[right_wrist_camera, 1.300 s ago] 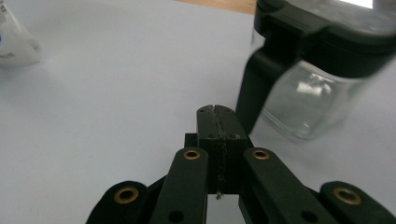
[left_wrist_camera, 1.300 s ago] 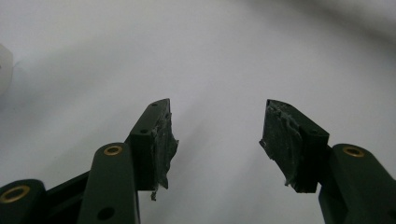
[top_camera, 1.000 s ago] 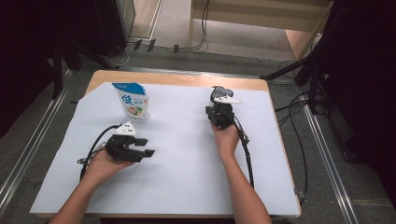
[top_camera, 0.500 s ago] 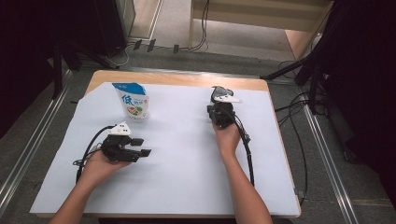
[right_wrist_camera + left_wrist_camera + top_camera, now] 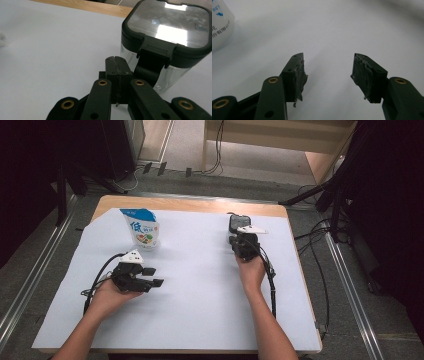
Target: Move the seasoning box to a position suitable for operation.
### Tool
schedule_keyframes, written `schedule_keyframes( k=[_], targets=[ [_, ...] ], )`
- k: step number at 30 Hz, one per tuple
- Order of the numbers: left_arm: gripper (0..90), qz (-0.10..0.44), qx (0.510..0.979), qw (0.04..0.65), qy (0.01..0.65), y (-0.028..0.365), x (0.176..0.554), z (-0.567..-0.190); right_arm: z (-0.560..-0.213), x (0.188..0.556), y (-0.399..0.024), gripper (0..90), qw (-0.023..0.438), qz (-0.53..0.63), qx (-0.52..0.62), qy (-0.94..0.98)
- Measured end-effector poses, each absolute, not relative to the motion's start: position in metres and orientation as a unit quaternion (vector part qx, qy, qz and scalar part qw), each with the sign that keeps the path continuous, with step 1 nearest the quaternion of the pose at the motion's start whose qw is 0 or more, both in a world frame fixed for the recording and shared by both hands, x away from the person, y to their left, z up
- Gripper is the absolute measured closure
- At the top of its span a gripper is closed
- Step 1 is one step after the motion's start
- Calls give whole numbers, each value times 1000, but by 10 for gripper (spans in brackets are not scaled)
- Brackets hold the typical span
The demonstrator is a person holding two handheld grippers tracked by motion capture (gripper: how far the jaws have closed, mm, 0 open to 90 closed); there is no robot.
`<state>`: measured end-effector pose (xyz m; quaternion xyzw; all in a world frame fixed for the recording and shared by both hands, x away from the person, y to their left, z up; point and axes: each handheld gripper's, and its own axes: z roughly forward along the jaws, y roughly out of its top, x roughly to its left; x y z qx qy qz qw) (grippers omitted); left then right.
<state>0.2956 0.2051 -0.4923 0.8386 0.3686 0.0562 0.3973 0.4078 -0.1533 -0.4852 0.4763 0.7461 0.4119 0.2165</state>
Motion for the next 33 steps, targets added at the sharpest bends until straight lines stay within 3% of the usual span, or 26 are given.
schedule_keyframes(
  k=[14,15,16,17,18,19,20,22,23,24,28,33],
  targets=[
    [436,50,843,391,365,198,302,-497,-484,394,-191,875,202,432,471,742],
    [436,52,843,391,365,198,301,-497,-482,393,-192,839,203,432,466,745],
    [436,49,844,391,365,199,301,-496,-477,391,-195,731,191,447,460,743],
    [436,49,844,391,365,199,301,-496,-477,391,-195,731,191,447,460,743],
    [436,49,843,391,365,199,300,-496,-475,390,-197,673,191,452,459,740],
    [435,50,844,390,366,199,300,-495,-472,388,-199,606,198,457,455,738],
    [434,51,844,388,366,199,299,-495,-468,386,-201,477,216,462,453,731],
    [432,50,845,387,365,199,298,-495,-466,385,-202,429,218,461,455,729],
    [430,51,847,385,364,199,298,-495,-464,385,-202,353,225,461,455,728],
    [427,55,846,385,365,198,297,-495,-464,386,-199,186,243,446,457,730],
    [420,47,850,377,365,199,295,-495,-473,392,-189,80,280,400,452,747],
    [423,47,847,378,371,202,292,-497,-480,403,-184,107,274,411,458,739]
  ],
)
